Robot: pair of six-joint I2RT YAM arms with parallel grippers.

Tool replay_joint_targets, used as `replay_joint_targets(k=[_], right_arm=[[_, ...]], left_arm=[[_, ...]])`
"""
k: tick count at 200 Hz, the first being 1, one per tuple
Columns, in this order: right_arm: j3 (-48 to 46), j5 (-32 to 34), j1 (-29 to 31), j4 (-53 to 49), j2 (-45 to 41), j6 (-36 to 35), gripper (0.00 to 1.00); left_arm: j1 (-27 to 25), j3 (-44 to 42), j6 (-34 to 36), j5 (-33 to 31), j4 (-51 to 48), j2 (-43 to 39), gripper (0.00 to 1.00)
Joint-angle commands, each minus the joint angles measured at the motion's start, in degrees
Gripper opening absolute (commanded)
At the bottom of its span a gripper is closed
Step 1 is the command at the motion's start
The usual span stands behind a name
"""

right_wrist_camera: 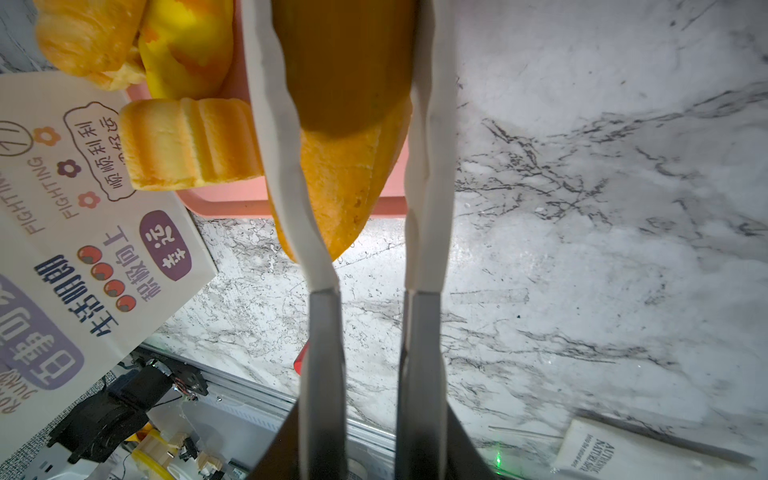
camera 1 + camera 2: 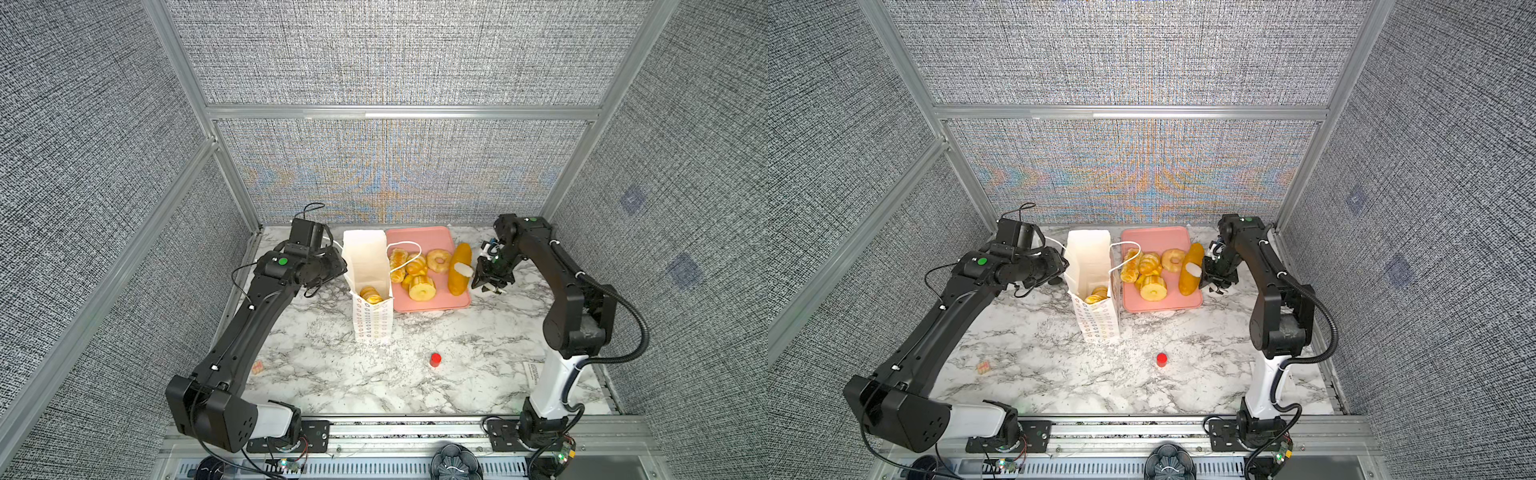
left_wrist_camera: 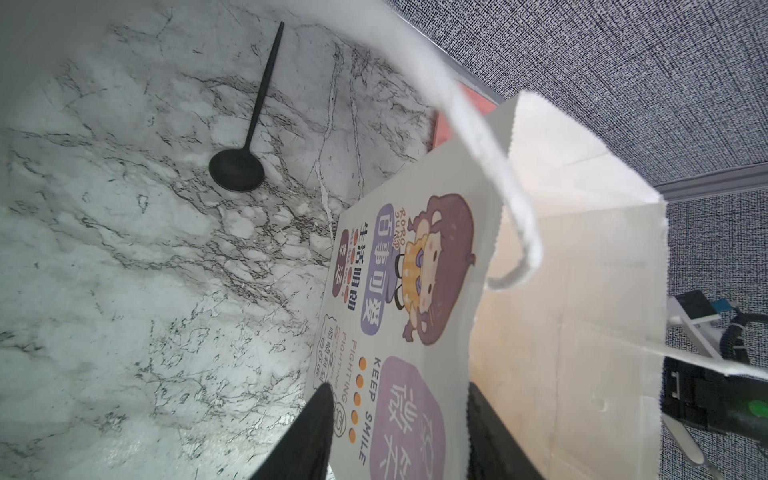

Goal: Place the fake bread into the paper bag
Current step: 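Pinch the second long yellow loaf with the tongs in the right gripper, then lift the yellow loaf upright with the tongs above the tray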

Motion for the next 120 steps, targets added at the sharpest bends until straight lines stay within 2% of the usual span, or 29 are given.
replay_joint_targets(k=[1, 37, 87, 120], right_arm=[[0.1, 0.0, -0.1, -1.0, -1.8, 0.0, 0.35], [0.8, 0.1, -0.2, -1.9, -5.3, 0.7, 0.34], [3.7, -1.9, -0.1, -3.3, -9.9, 2.0, 0.34], [5.3, -5.4, -0.1, -3.2, -12.3, 3.0, 0.34]], left_arm=[[0.1, 0.5, 0.7, 0.7, 0.6, 0.1, 0.49], [0.1, 1.0, 0.9, 2.0, 1.0, 0.6, 0.4], [0.2, 2.2, 1.0, 4.0, 1.7, 1.5, 0.19], [0.1, 2.4, 1.0, 4.7, 1.9, 1.6, 0.08]])
